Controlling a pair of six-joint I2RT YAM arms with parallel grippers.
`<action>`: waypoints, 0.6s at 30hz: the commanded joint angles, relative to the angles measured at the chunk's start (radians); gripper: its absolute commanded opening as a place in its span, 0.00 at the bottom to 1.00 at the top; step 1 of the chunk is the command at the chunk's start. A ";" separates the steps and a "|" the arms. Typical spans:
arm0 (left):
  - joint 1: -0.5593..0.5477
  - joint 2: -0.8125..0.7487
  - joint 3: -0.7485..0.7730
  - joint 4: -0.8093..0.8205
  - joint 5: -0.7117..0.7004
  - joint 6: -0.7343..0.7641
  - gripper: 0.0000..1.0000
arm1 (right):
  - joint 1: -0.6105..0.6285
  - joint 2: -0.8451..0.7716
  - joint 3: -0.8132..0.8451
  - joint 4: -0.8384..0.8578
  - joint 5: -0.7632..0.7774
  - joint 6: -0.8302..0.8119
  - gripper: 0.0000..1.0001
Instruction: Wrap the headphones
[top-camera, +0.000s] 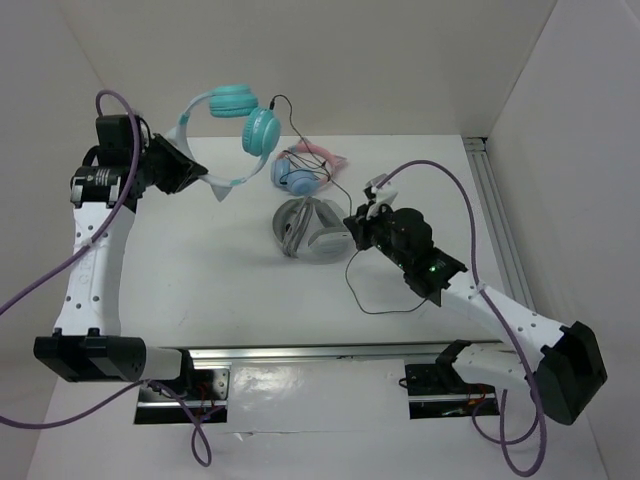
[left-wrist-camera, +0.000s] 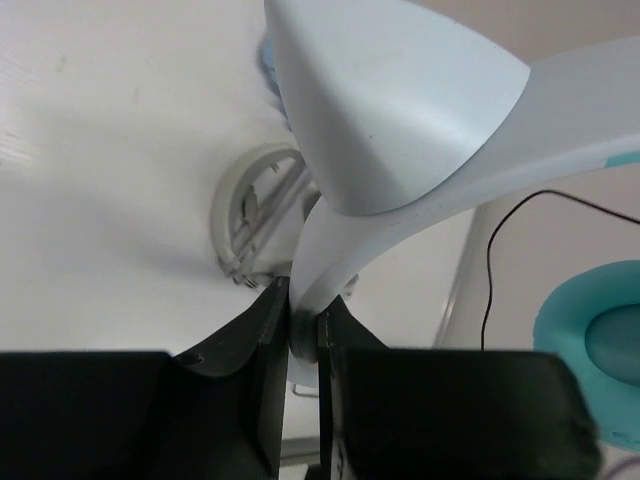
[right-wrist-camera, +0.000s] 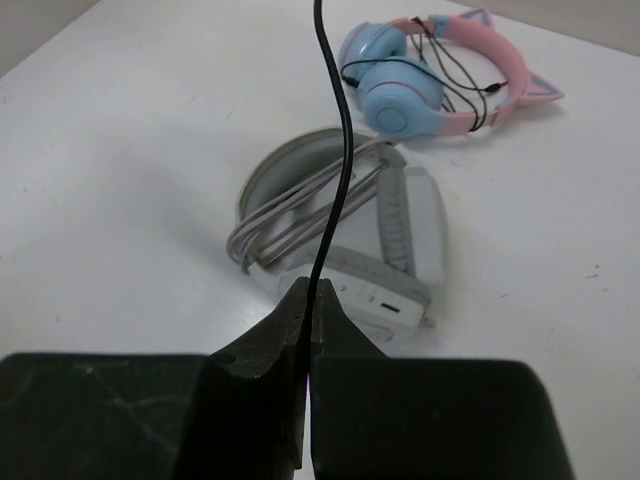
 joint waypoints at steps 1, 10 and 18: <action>-0.038 0.047 0.087 0.119 -0.151 0.047 0.00 | 0.130 -0.076 0.090 -0.148 0.156 -0.028 0.00; -0.151 0.179 0.118 0.030 -0.535 0.107 0.00 | 0.498 -0.005 0.542 -0.629 0.463 -0.099 0.00; -0.311 0.311 0.201 0.030 -0.710 0.301 0.00 | 0.738 0.111 0.690 -0.802 0.791 -0.163 0.00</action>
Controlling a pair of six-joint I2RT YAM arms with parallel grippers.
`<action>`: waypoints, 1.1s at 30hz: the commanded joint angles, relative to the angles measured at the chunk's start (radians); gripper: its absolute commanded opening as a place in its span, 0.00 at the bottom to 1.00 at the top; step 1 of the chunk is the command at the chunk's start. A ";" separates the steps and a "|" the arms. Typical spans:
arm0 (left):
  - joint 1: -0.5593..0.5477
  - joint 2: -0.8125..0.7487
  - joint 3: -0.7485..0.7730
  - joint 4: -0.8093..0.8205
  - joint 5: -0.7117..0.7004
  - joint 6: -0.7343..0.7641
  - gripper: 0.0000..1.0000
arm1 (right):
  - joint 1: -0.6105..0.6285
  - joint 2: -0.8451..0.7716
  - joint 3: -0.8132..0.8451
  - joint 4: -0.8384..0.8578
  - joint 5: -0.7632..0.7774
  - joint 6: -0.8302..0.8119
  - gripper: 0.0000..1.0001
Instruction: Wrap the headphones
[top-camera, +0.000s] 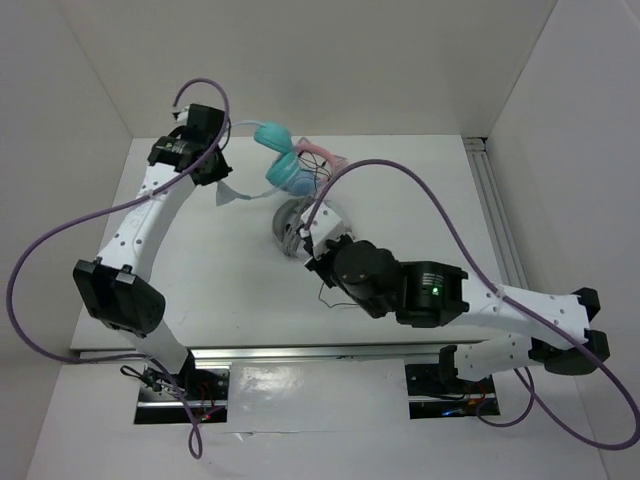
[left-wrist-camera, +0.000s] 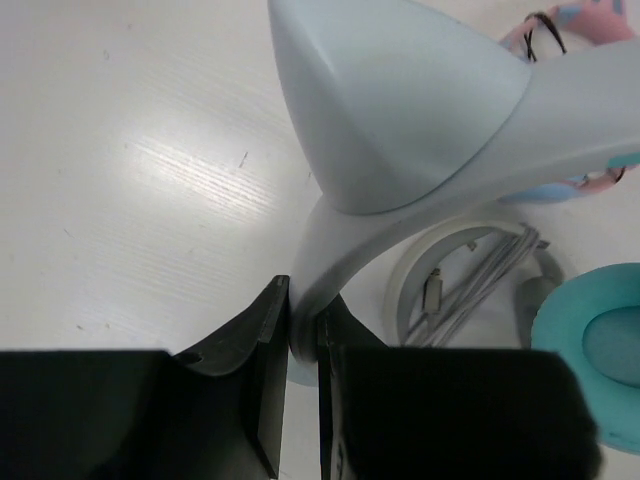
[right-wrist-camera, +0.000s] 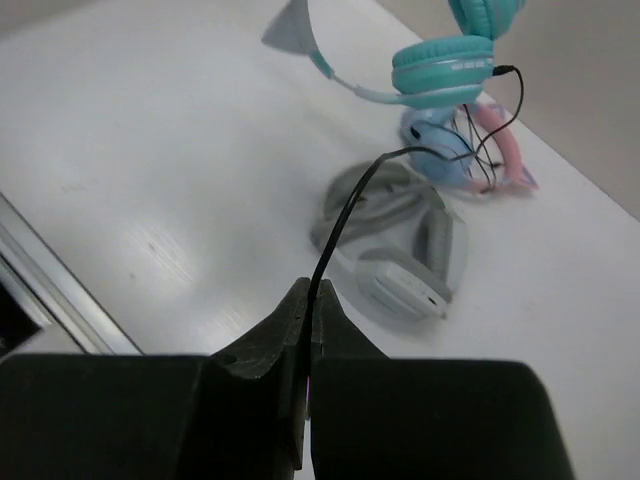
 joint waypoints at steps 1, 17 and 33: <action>-0.105 0.059 0.100 0.070 -0.129 0.158 0.00 | 0.020 0.046 0.053 -0.158 0.233 -0.056 0.00; -0.395 -0.038 -0.194 0.251 -0.562 0.554 0.00 | 0.029 -0.098 -0.126 0.372 0.751 -0.499 0.00; -0.549 -0.172 -0.316 0.413 -0.361 0.765 0.00 | 0.029 -0.196 -0.126 0.325 0.462 -0.456 0.00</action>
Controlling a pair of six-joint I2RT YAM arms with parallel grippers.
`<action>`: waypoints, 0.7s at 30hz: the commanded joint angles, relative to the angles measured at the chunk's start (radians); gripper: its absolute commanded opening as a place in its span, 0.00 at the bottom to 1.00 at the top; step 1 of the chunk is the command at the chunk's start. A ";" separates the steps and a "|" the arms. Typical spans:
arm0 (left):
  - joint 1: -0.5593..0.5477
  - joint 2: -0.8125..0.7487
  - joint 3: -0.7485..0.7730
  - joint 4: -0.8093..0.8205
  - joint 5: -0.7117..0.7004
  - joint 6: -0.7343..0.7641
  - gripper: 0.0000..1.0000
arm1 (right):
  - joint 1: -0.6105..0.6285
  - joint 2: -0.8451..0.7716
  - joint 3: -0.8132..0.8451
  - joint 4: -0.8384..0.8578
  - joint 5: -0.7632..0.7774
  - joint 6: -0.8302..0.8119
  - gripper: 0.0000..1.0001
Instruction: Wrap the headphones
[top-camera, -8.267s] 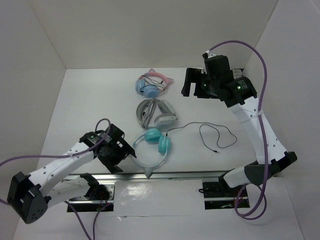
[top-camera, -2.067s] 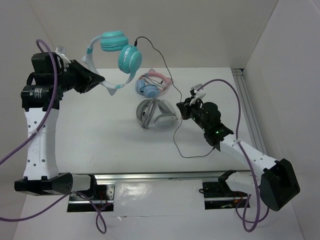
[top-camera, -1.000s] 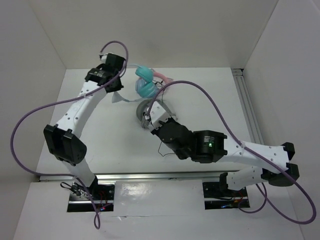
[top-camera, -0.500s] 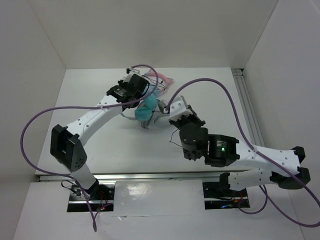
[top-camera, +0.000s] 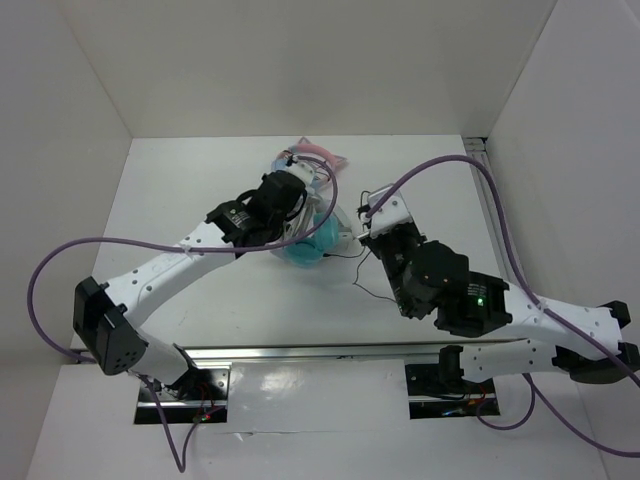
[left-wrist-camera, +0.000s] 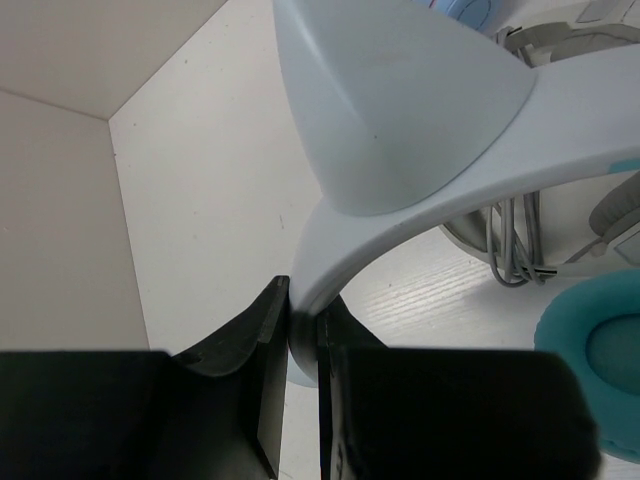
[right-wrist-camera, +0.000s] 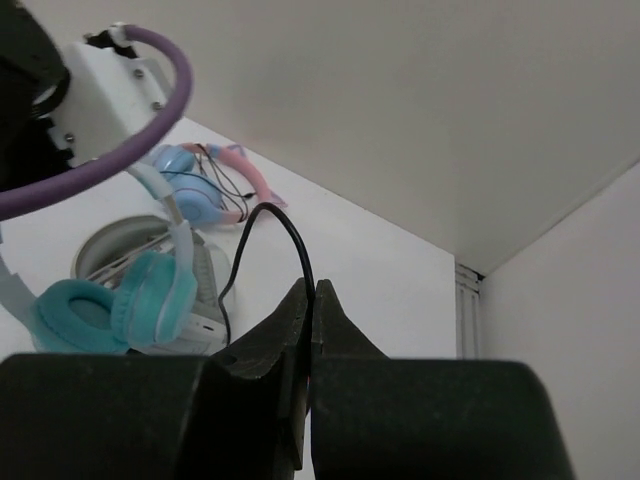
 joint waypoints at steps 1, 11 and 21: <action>-0.005 -0.006 0.083 0.064 0.003 -0.027 0.00 | 0.008 0.005 0.024 -0.004 -0.071 0.034 0.00; -0.014 -0.032 0.140 -0.056 -0.010 -0.027 0.00 | 0.008 -0.067 0.085 -0.219 -0.403 0.081 0.00; -0.072 -0.080 0.036 -0.076 0.005 0.013 0.00 | 0.008 -0.101 0.145 -0.317 -0.483 0.063 0.00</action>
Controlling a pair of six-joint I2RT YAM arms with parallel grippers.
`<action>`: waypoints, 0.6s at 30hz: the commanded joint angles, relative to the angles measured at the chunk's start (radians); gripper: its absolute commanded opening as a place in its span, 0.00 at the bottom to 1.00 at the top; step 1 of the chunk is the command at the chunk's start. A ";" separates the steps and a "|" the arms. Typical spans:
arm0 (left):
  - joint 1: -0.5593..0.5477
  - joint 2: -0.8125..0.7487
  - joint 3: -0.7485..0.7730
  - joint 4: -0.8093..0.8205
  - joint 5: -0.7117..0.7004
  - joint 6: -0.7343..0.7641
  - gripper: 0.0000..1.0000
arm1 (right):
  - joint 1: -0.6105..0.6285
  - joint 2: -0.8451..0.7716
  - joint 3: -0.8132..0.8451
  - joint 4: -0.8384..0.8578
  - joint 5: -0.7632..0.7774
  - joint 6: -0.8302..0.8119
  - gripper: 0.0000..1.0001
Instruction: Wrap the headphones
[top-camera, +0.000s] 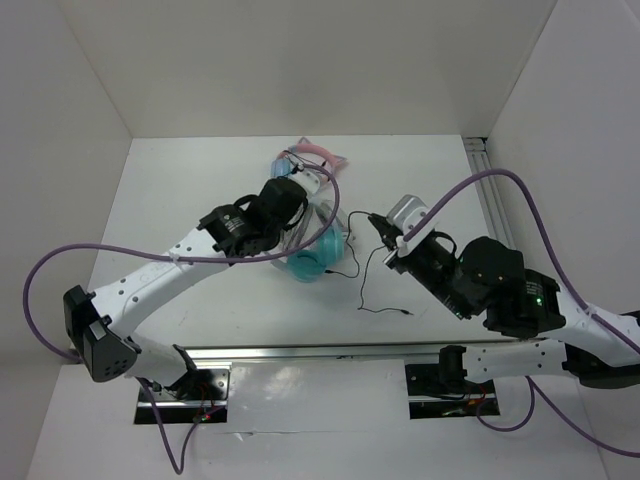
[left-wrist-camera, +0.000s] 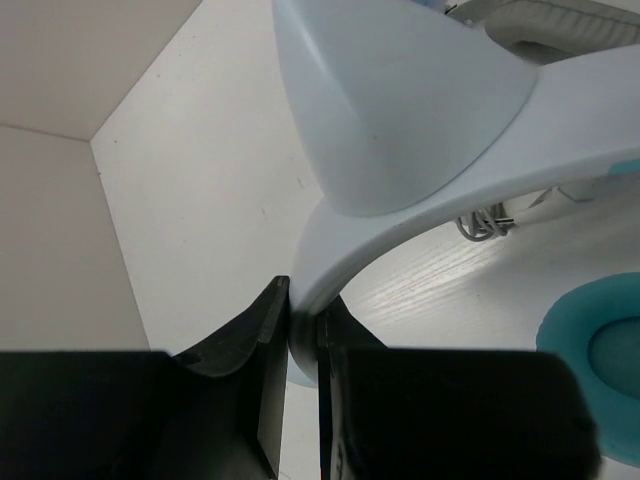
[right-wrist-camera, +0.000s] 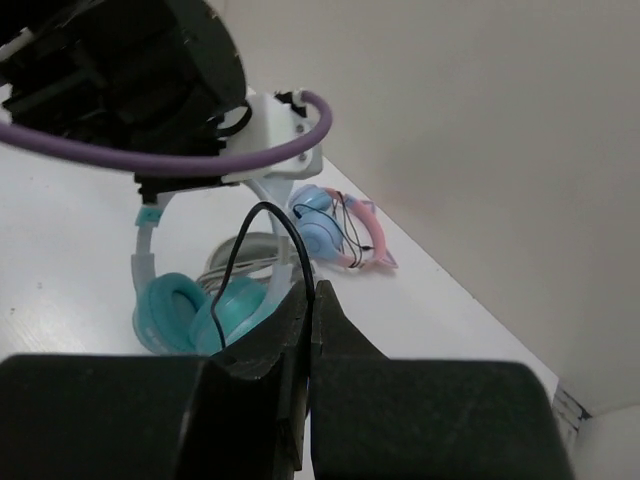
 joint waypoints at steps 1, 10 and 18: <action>-0.032 -0.037 -0.010 0.031 -0.165 -0.005 0.00 | 0.008 0.014 0.046 -0.029 0.107 -0.015 0.00; -0.053 -0.023 0.036 -0.180 -0.136 -0.139 0.00 | 0.008 0.005 -0.126 0.420 0.449 -0.276 0.00; -0.177 0.038 -0.004 -0.266 -0.054 -0.168 0.00 | -0.001 0.025 -0.136 0.529 0.370 -0.362 0.00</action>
